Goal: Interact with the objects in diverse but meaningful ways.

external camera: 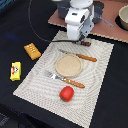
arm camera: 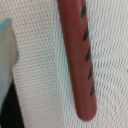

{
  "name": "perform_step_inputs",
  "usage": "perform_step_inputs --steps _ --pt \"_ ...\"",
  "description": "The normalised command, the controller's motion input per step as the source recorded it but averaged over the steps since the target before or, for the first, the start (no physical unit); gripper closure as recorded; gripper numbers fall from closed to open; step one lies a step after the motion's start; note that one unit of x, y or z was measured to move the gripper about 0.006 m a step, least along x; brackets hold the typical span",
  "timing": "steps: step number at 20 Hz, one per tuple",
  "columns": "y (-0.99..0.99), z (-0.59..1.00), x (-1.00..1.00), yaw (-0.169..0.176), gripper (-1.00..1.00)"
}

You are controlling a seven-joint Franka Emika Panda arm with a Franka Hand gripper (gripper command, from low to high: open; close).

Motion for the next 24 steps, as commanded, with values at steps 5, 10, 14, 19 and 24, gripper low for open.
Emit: perform_step_inputs --steps 5,10,14,19,24 --pt "-0.43 0.77 0.01 -0.05 -1.0" --pt "-0.69 0.84 0.24 -0.015 -1.0" --pt "-0.72 0.85 0.44 0.0 -1.0" --pt "-0.64 0.69 0.55 0.015 -1.0" --pt "-0.61 0.42 0.31 0.086 -1.0"
